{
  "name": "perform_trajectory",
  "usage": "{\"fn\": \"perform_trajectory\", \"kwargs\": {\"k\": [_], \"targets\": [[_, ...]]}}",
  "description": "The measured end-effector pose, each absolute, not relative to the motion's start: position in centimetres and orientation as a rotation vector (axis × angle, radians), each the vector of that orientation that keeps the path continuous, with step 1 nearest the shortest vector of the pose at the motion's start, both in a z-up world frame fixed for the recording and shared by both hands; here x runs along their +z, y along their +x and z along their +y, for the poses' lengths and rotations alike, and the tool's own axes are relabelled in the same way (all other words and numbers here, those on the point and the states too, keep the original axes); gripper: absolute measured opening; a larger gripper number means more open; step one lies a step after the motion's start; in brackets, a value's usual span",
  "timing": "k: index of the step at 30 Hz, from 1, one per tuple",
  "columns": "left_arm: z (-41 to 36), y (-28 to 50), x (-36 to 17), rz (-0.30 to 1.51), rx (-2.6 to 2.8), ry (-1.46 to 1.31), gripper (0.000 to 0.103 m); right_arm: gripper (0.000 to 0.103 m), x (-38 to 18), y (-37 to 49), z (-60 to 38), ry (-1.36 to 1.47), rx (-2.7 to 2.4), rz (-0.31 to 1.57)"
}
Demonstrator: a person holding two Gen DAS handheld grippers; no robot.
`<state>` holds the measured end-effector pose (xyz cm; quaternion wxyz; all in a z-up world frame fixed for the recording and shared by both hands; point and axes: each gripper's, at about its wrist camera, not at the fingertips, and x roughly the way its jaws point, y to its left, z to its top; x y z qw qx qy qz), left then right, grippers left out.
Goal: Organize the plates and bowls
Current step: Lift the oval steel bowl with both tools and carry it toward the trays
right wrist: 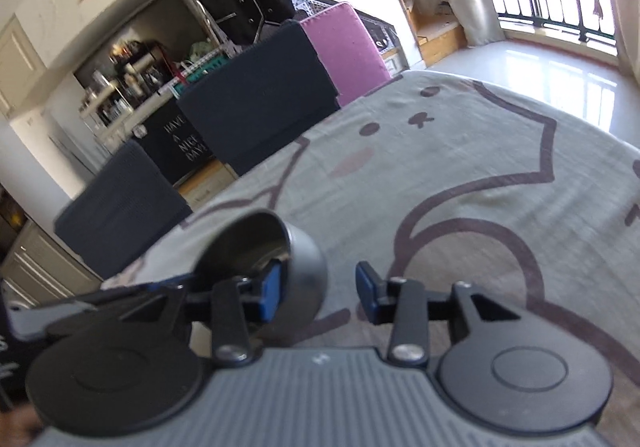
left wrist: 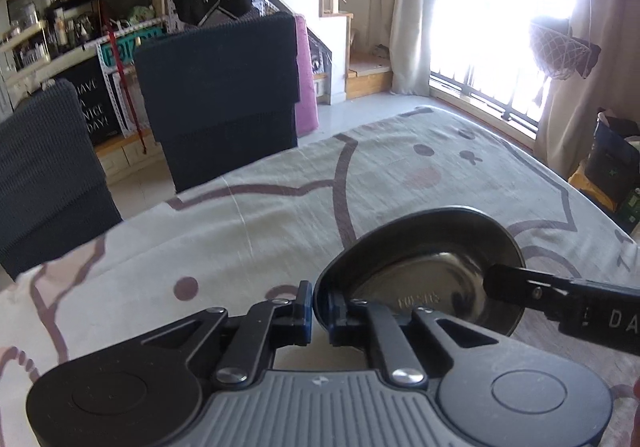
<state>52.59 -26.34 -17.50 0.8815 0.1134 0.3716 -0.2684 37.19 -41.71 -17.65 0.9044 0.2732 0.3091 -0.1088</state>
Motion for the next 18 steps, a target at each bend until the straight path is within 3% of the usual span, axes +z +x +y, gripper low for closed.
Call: {"fn": "perform_trajectory", "kwargs": {"k": [1,3,6,18], "targets": [[-26.4,52.6,-17.6,0.775,-0.56,0.234,0.012,0.034,-17.6,37.0,-41.6,0.557,-0.221,0.639],[-26.7,52.6,-17.8,0.775,-0.566,0.219,0.012,0.031,-17.6,36.8,-41.7,0.555,-0.222,0.639],[-26.9,52.1,-17.7,0.768,-0.576,0.199,0.009,0.014,-17.2,36.6,-41.4,0.515,-0.22,0.633],[-24.1,48.1,-13.5,0.766,-0.516,0.162,0.007,0.005,-14.8,35.6,-39.7,0.449,-0.165,0.663]]}}
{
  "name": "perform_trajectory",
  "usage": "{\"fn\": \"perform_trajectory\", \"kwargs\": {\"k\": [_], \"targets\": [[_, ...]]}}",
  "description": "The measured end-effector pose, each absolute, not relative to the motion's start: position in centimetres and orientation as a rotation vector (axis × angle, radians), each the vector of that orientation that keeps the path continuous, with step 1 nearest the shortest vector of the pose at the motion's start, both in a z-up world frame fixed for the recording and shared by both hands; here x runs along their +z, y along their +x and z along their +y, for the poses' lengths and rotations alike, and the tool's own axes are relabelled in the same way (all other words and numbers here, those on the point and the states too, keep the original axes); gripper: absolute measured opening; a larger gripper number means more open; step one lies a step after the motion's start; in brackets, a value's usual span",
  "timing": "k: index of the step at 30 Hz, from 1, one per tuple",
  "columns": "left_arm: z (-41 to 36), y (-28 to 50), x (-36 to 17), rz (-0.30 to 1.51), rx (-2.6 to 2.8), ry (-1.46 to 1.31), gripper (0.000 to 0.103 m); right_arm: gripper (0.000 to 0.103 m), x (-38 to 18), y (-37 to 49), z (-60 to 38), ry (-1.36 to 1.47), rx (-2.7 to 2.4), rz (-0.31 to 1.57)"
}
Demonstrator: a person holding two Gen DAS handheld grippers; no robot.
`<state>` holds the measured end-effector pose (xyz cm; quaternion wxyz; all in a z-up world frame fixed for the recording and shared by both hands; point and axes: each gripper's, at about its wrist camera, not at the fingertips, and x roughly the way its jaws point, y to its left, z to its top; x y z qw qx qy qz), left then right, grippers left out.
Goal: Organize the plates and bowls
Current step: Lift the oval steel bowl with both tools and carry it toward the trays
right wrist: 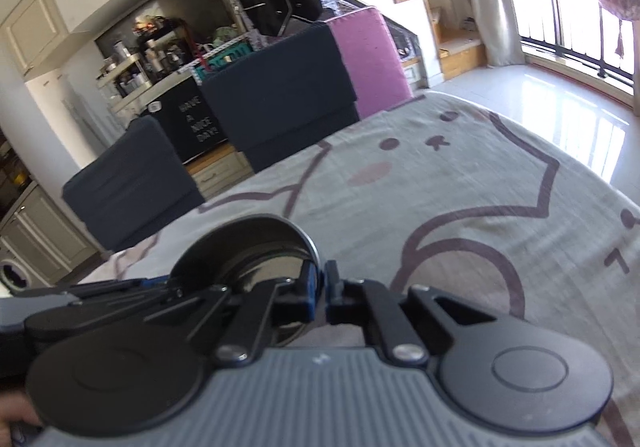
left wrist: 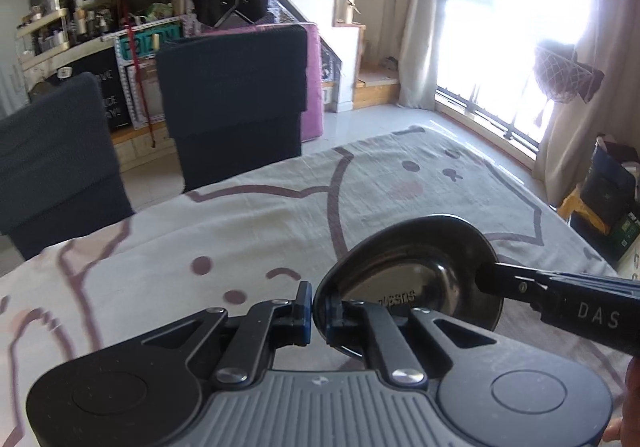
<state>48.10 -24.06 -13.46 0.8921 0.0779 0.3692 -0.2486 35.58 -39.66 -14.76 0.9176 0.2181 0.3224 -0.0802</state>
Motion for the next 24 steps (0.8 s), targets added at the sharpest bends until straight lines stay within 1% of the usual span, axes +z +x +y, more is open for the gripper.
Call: {"fn": "perform_trajectory", "kwargs": {"k": [6,14,19,24], "targets": [[-21.5,44.0,-9.7,0.733,-0.49,0.113,0.007,0.005,-11.6,33.0,-38.2,0.43,-0.074,0.673],[-19.7,36.8,-5.9,0.699,-0.5,0.07,0.005,0.005,-6.9,25.6,-36.2,0.359,-0.022,0.658],[-19.0,32.8,-5.4,0.705,-0.531,0.054,0.005,0.006,-5.2,21.0,-35.1,0.304,-0.006,0.642],[-18.9,29.5,-6.5,0.733,-0.574,0.07,0.005,0.007,-5.5,17.2,-34.5,0.269,-0.005,0.668]]}}
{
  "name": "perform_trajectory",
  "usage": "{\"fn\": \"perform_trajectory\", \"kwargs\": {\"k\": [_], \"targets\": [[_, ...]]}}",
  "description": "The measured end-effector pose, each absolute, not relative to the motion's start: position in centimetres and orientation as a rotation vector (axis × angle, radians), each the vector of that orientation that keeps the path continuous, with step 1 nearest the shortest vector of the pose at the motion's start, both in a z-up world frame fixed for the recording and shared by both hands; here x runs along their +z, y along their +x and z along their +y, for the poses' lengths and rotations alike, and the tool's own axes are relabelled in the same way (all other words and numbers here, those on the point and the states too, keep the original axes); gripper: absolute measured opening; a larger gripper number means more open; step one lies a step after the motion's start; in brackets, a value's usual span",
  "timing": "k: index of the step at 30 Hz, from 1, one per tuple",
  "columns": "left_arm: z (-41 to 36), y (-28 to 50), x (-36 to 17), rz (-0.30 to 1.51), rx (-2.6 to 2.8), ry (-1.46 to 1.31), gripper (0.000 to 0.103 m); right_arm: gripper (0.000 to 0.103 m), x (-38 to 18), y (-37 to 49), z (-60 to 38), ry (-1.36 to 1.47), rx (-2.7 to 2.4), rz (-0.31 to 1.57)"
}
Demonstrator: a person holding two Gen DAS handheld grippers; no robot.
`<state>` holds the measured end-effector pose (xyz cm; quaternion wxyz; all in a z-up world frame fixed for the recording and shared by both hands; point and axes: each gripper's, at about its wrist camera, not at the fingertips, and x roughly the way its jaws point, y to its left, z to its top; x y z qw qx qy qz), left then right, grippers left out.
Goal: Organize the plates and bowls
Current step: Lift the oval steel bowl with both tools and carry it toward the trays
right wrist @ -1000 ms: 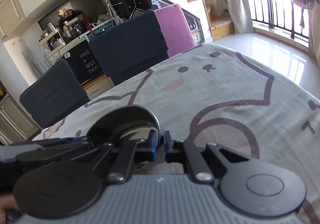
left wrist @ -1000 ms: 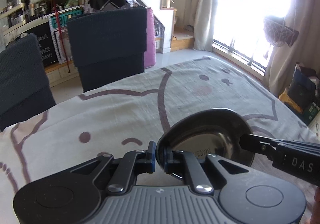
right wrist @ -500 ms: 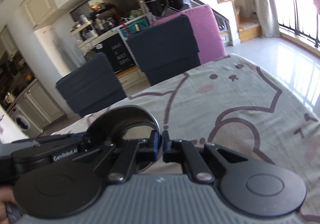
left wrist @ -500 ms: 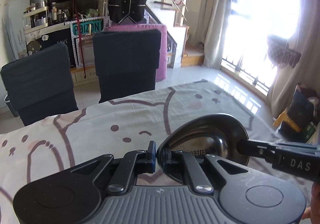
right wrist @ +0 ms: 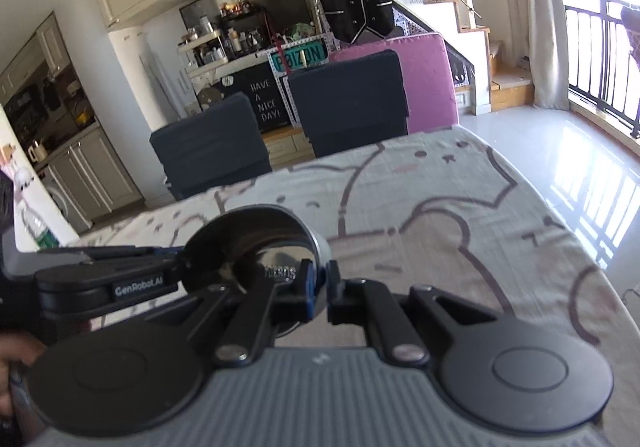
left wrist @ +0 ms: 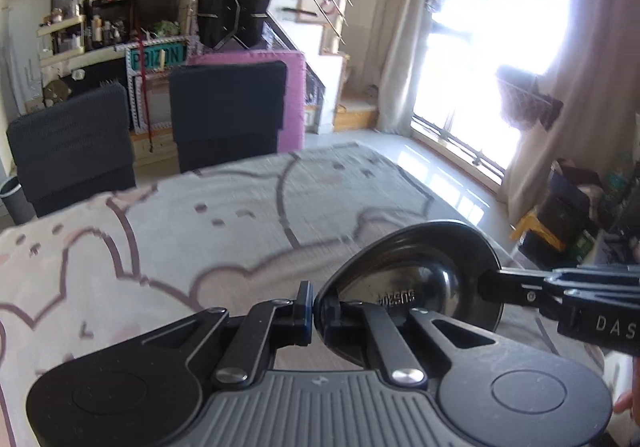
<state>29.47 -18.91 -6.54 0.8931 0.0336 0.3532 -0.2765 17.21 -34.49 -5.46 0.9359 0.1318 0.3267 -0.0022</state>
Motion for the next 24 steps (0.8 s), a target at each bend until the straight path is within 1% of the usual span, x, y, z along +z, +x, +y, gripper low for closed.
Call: {"fn": "perform_trajectory", "kwargs": {"k": [7,11,17,24], "targets": [[-19.8,27.1,-9.1,0.847,-0.627,0.079,0.005,0.007,-6.5,13.8,-34.0,0.211,-0.025,0.74],[-20.8,26.7,-10.7,0.912,-0.646,0.09,0.005,0.007,-7.2,13.7,-34.3,0.177,-0.043,0.8],[-22.3,26.3,-12.0,0.934,-0.655,0.168,0.005,0.007,-8.7,13.2,-33.9,0.081,-0.052,0.888],[-23.1,26.8,-13.0,0.947,-0.653,0.223,0.005,0.009,-9.9,13.4,-33.8,0.052,-0.028,0.967]]}}
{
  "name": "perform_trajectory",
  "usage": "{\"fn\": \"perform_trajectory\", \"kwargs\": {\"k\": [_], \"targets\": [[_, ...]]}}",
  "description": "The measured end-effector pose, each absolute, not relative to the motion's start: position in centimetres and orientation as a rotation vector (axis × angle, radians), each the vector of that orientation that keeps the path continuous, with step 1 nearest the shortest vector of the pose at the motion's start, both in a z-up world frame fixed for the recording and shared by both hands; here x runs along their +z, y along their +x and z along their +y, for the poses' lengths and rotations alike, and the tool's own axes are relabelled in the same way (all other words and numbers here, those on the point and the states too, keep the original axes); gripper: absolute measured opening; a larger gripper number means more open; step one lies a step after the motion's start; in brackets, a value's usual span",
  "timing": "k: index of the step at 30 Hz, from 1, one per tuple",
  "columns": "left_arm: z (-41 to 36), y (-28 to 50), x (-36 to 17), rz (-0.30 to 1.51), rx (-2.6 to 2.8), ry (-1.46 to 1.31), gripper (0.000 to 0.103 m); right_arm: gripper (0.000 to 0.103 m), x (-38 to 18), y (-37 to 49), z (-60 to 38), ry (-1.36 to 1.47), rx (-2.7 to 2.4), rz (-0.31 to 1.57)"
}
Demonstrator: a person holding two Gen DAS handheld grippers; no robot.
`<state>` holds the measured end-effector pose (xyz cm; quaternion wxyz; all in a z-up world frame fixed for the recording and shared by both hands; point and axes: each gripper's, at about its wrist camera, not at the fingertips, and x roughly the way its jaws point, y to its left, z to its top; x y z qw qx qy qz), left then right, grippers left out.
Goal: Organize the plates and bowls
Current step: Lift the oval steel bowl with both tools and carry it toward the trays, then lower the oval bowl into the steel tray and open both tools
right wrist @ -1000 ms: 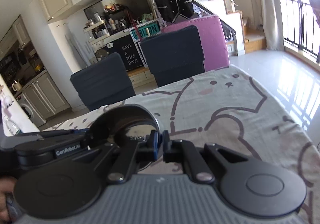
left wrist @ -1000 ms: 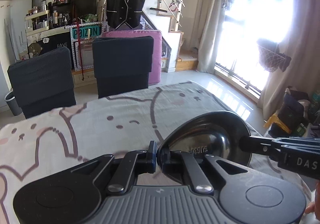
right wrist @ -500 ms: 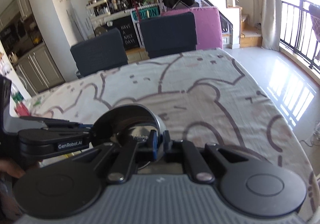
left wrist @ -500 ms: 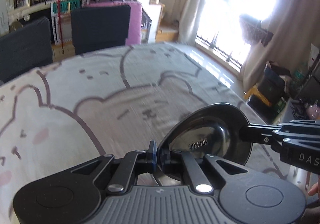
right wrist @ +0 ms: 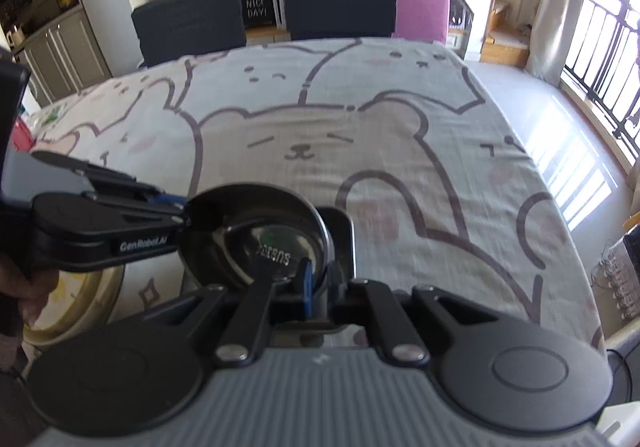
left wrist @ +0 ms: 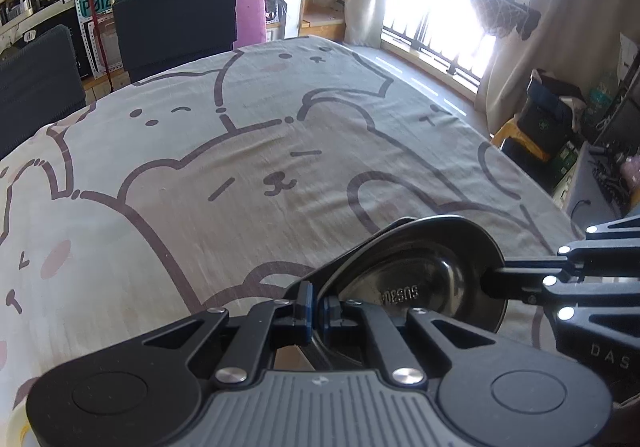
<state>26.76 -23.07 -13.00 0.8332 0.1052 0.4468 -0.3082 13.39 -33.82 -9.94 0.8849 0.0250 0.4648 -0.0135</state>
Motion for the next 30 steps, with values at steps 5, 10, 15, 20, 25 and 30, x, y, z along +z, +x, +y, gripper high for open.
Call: {"fn": "perform_trajectory", "kwargs": {"k": [5,10,15,20,25,30], "targets": [[-23.7,26.8,-13.9,0.959,-0.66,0.275,0.005,0.011,-11.1,13.9,-33.6,0.044,-0.015,1.037],[-24.2,27.0,-14.3,0.963,-0.663,0.301,0.005,0.011,-11.8,14.1,-33.8,0.063,-0.017,1.071],[-24.4,27.3,-14.7,0.974,-0.663,0.31,0.006,0.011,-12.2,14.4,-34.1,0.083,-0.011,1.091],[-24.5,27.5,-14.9,0.981,-0.67,0.308,0.007,0.011,-12.6,14.8,-34.7,0.105,-0.006,1.102],[-24.8,27.7,-15.3,0.988,-0.677,0.302,0.011,0.012,-13.0,15.1,-35.0,0.112,-0.015,1.115],[-24.7,27.8,-15.4,0.995,-0.683,0.289,0.012,0.012,-13.4,15.3,-35.4,0.137,-0.023,1.12]]}}
